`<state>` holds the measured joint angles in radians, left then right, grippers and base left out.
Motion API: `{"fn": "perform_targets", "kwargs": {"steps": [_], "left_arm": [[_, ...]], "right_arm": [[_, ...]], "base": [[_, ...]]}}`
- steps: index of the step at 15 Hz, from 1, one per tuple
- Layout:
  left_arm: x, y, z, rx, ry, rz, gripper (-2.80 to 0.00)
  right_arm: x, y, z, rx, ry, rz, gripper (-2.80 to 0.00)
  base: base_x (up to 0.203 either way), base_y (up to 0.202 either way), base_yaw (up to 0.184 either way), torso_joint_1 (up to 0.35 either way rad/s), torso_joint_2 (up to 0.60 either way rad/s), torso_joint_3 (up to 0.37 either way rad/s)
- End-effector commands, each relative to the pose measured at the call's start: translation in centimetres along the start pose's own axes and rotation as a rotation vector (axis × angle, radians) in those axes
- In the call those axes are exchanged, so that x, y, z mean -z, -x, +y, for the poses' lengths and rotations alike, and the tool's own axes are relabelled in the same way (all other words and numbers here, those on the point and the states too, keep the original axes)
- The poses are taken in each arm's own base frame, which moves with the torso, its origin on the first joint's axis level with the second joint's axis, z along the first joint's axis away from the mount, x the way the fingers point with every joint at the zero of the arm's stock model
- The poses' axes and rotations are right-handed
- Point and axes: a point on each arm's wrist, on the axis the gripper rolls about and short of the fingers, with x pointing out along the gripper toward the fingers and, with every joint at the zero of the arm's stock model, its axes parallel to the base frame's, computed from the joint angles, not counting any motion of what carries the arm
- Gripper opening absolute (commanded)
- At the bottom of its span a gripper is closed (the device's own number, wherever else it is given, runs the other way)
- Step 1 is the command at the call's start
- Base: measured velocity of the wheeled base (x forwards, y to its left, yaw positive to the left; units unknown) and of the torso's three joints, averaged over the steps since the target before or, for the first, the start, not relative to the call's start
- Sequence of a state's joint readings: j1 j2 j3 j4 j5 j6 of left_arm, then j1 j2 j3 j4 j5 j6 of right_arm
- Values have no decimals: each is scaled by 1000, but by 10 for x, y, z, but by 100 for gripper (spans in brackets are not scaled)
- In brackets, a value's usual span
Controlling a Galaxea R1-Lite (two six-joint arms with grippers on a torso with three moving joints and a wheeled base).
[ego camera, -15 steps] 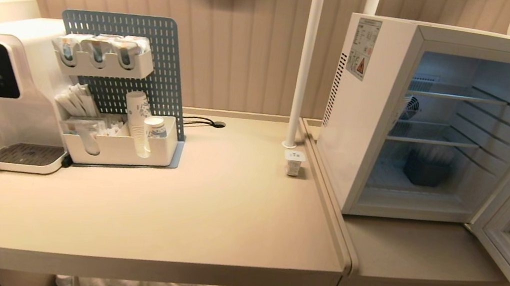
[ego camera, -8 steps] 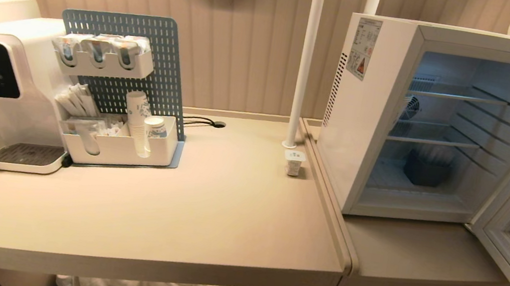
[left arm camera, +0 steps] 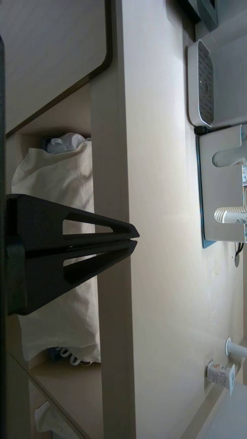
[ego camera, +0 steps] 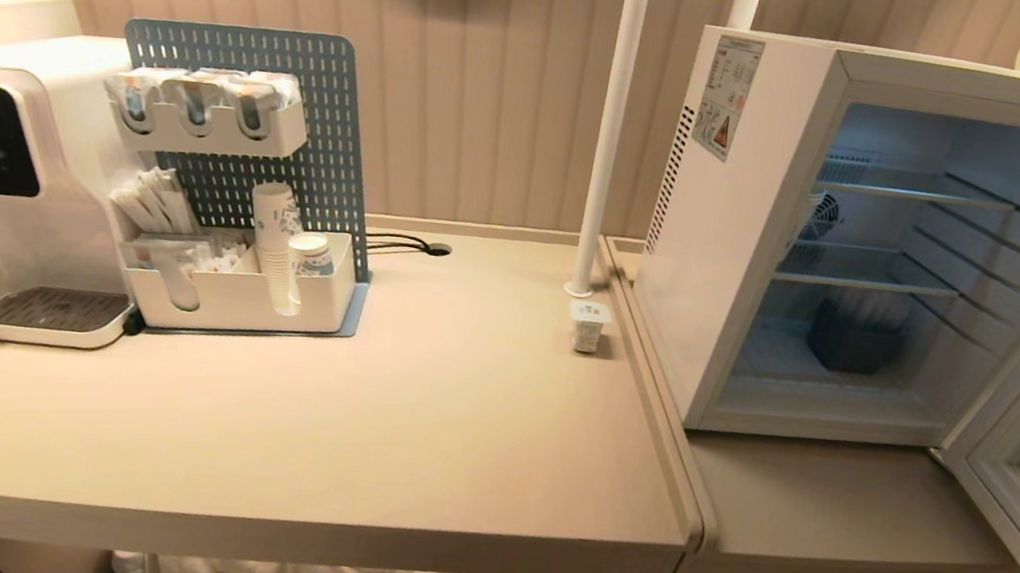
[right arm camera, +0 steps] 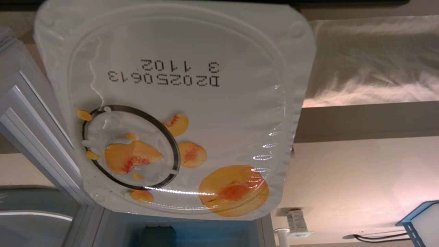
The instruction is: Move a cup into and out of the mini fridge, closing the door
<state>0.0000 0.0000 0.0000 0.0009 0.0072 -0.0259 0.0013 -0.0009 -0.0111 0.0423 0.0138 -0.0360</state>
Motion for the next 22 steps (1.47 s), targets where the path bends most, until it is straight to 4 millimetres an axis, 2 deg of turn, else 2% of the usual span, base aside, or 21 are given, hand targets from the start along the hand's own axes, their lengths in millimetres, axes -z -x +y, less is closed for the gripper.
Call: {"fn": "perform_targets", "kwargs": {"steps": [1, 14, 22], "left_arm": [[0, 0, 0, -1, 1, 4, -280], [0, 0, 0, 0, 0, 2, -280], [0, 0, 0, 0, 0, 2, -280]], "right_arm": [[-1, 0, 0, 0, -4, 1, -280], [-1, 0, 0, 2, -10, 3, -280], [-1, 0, 0, 3, -10, 3, -280]], "base": [[0, 0, 0, 0, 0, 0], [0, 5, -1, 0, 0, 1], [0, 185, 1, 2, 1, 3]]}}
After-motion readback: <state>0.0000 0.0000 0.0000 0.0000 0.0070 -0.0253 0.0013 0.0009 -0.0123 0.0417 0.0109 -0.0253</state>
